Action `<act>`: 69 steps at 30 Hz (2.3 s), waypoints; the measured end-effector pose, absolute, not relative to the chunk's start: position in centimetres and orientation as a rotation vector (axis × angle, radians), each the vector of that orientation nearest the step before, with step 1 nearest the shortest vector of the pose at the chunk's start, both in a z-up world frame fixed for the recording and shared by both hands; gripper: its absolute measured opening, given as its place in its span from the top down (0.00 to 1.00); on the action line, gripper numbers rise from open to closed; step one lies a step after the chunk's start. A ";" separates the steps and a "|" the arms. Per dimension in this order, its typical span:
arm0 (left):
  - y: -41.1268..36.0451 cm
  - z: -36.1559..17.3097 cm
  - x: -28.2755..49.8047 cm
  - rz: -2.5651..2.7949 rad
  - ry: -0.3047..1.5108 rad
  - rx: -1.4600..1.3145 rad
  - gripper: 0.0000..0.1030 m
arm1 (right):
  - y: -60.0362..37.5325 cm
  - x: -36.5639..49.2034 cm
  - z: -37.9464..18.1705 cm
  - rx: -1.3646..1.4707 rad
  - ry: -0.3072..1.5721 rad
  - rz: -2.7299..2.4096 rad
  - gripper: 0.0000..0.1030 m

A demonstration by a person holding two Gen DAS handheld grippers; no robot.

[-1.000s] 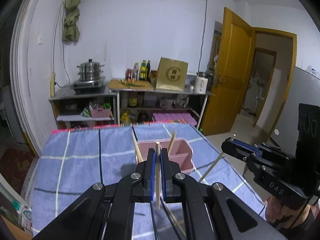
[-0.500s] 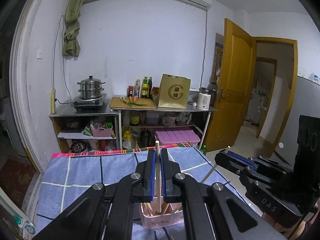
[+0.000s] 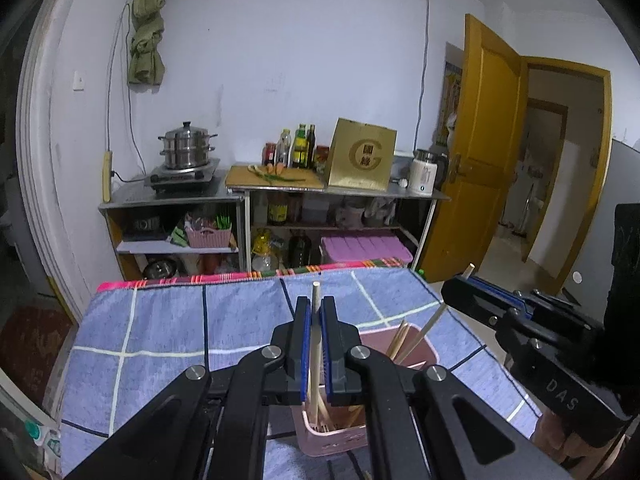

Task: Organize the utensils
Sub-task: 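Lower the left tool's chopstick into the basket while the right tool lowers its chopstick in, then open both tools to release the chopsticks and pull back from the basket, then lower the left tool onto a bamboo chopstick and close while the right tool grasps another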

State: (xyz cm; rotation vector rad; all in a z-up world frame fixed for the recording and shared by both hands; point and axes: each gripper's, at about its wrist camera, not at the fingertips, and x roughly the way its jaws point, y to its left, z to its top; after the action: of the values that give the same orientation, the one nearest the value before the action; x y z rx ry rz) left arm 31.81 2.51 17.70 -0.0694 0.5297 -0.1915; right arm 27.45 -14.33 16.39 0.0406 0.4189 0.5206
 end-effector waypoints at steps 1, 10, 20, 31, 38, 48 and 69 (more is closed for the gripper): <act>2.5 17.2 32.0 -0.191 0.538 -0.069 0.95 | -14.3 27.6 16.0 0.038 0.427 0.519 0.95; 2.8 14.4 32.6 -0.190 0.588 -0.079 0.95 | -14.3 28.7 13.7 0.032 0.487 0.522 0.95; 3.2 13.4 32.0 -0.200 0.607 -0.099 0.95 | -14.7 28.7 12.7 0.028 0.526 0.530 0.94; 3.6 14.1 27.7 -0.179 0.552 -0.093 0.79 | -15.9 25.2 13.5 0.033 0.490 0.548 0.84; 4.0 13.3 23.2 -0.169 0.533 -0.083 0.79 | -16.7 21.7 13.5 0.030 0.471 0.556 0.81; 4.8 10.2 17.4 -0.158 0.549 -0.085 0.79 | -17.7 16.8 11.3 0.022 0.493 0.554 0.81; 5.6 2.9 12.9 -0.145 0.686 -0.133 0.79 | -18.4 13.5 6.0 0.025 0.624 0.568 0.81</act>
State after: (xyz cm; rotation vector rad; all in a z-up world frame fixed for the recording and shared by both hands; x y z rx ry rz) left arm 12.89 5.62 2.90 -0.1334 0.6856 -0.1447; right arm 13.51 -18.37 5.95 0.0255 0.6242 0.5680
